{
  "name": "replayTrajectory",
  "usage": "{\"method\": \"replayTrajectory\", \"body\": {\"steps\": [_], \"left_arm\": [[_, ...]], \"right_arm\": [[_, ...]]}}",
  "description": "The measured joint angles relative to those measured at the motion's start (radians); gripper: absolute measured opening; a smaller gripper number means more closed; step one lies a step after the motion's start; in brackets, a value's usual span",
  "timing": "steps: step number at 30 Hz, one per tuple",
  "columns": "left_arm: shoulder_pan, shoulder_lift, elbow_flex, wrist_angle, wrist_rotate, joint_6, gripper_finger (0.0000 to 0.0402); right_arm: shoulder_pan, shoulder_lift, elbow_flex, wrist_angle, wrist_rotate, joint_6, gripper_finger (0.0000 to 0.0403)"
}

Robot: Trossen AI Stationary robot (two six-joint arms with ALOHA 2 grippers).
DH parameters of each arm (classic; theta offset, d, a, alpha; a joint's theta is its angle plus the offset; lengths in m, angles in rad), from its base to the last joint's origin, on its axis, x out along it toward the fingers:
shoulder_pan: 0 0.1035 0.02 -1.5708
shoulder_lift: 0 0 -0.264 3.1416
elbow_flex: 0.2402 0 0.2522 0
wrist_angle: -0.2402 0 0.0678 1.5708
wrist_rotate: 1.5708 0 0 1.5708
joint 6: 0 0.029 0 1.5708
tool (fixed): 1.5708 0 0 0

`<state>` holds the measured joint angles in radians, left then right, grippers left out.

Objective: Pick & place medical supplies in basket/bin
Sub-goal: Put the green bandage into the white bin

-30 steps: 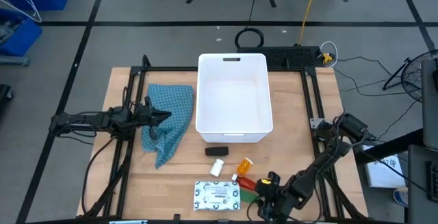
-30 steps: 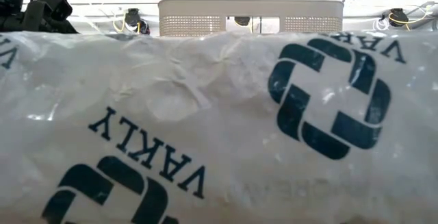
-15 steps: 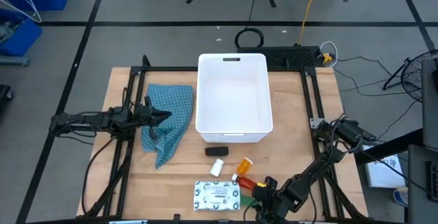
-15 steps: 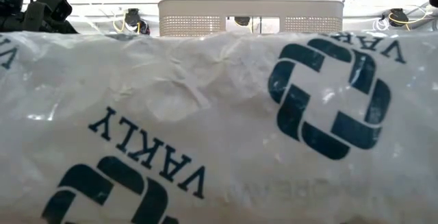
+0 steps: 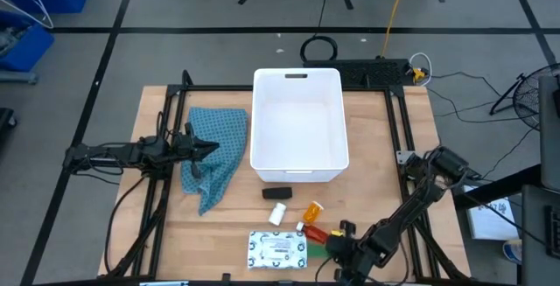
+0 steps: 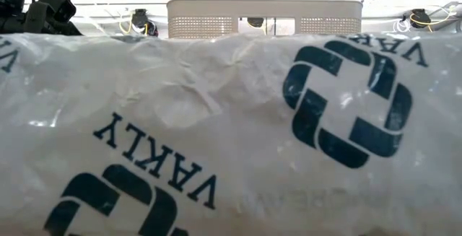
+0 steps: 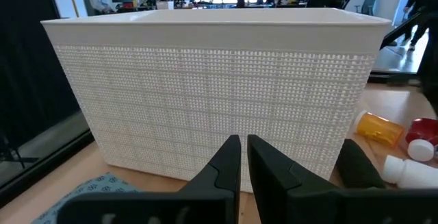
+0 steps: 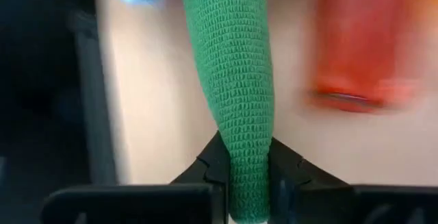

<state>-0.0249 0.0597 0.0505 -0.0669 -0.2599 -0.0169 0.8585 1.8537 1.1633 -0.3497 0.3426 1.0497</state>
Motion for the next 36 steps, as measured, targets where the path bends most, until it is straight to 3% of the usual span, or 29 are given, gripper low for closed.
{"method": "replayTrajectory", "body": {"steps": [4, 7, 13, 17, 22, 29, 34, 36], "left_arm": [[0.000, 0.000, 0.000, 0.000, -0.001, -0.008, 0.0033], [0.000, 0.000, 0.000, 0.000, -0.001, -0.009, 0.0033], [0.000, 0.001, 0.000, 0.000, -0.003, 0.002, 0.0033], [0.000, 0.001, 0.000, 0.000, -0.003, 0.034, 0.0033], [0.000, 0.001, 0.000, 0.000, -0.004, 0.038, 0.0033], [0.000, 0.001, 0.000, 0.001, -0.004, 0.059, 0.0033], [0.000, 0.001, -0.005, 0.044, -0.014, 0.201, 0.0033], [0.000, 0.001, -0.004, 0.062, -0.014, 0.225, 0.0033]], "right_arm": [[0.006, -0.133, 0.005, -0.064, 0.118, -0.116, 0.0036], [0.015, -0.237, 0.004, -0.098, 0.218, -0.289, 0.0061], [0.034, -0.444, -0.032, 0.067, 0.282, -0.750, 0.0059], [0.005, -0.594, -0.193, 0.375, 0.143, -1.044, 0.0036], [-0.119, -0.741, -0.474, 0.659, -0.105, -1.129, 0.0037], [-0.206, -0.899, -0.775, 0.964, -0.190, -1.146, 0.0047], [-0.203, -0.950, -0.887, 1.115, -0.177, -1.209, 0.0039], [-0.203, -0.960, -0.893, 1.116, -0.123, -1.215, 0.0040]]}}
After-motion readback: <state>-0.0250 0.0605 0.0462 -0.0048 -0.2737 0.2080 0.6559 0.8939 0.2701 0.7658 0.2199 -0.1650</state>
